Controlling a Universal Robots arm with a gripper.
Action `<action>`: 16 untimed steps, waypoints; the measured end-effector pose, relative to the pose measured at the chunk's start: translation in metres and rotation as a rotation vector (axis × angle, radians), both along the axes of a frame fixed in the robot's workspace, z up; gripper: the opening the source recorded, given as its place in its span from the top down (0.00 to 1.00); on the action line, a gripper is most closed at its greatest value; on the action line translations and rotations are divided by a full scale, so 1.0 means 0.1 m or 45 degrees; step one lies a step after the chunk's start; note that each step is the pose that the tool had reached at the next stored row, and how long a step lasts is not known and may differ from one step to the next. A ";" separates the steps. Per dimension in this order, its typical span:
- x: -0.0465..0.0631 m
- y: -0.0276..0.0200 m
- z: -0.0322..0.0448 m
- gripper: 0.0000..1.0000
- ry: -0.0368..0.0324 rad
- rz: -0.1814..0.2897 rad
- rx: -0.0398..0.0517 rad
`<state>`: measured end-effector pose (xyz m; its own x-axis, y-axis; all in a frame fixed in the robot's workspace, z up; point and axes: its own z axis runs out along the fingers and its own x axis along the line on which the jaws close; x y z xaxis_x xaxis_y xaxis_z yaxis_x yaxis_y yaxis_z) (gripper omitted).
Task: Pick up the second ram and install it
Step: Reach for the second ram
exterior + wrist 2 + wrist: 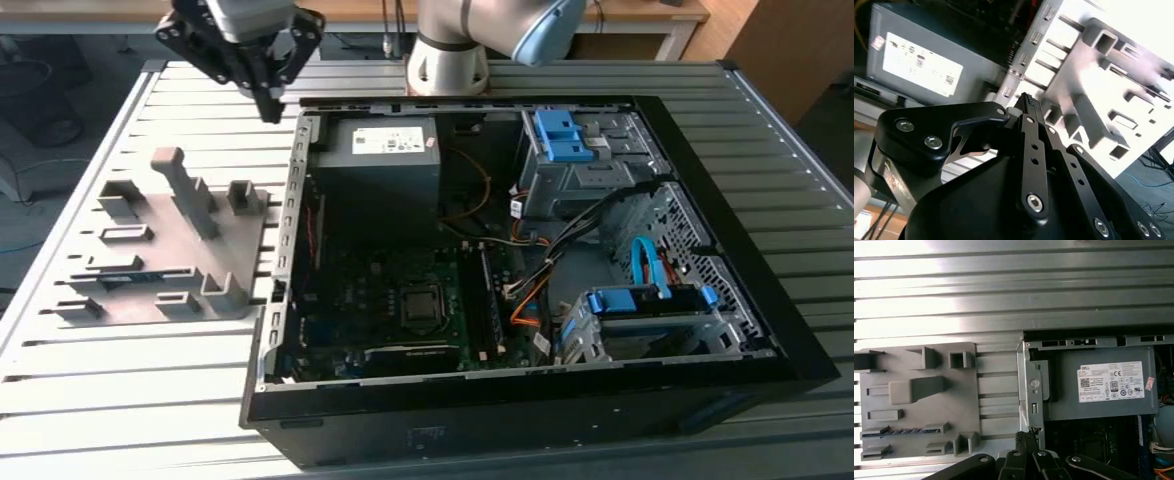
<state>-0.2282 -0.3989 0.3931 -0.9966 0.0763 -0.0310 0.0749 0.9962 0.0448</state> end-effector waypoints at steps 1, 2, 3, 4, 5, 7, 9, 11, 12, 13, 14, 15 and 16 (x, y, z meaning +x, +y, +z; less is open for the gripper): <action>-0.04 0.000 0.000 0.90 0.0000 0.000 0.000; -0.09 0.000 0.000 0.90 -0.0002 0.000 0.000; -0.13 0.000 -0.001 0.90 -0.0004 0.000 0.000; -0.18 0.000 -0.002 0.90 -0.0005 0.000 0.000; -0.23 0.000 -0.002 0.90 -0.0006 0.000 0.000; -0.32 0.000 -0.002 0.90 -0.0006 0.000 0.000; -0.41 0.000 -0.003 0.90 -0.0007 0.000 0.000; -0.49 0.000 -0.004 0.90 -0.0007 0.000 0.000; -0.53 0.000 -0.004 0.90 -0.0007 0.000 0.000; -0.58 0.000 -0.005 0.90 -0.0008 0.000 0.000; -0.62 0.000 -0.005 0.90 -0.0009 0.000 0.000; -0.67 0.000 -0.007 0.90 -0.0011 0.000 0.000; -0.71 0.000 -0.007 0.90 -0.0010 0.000 0.000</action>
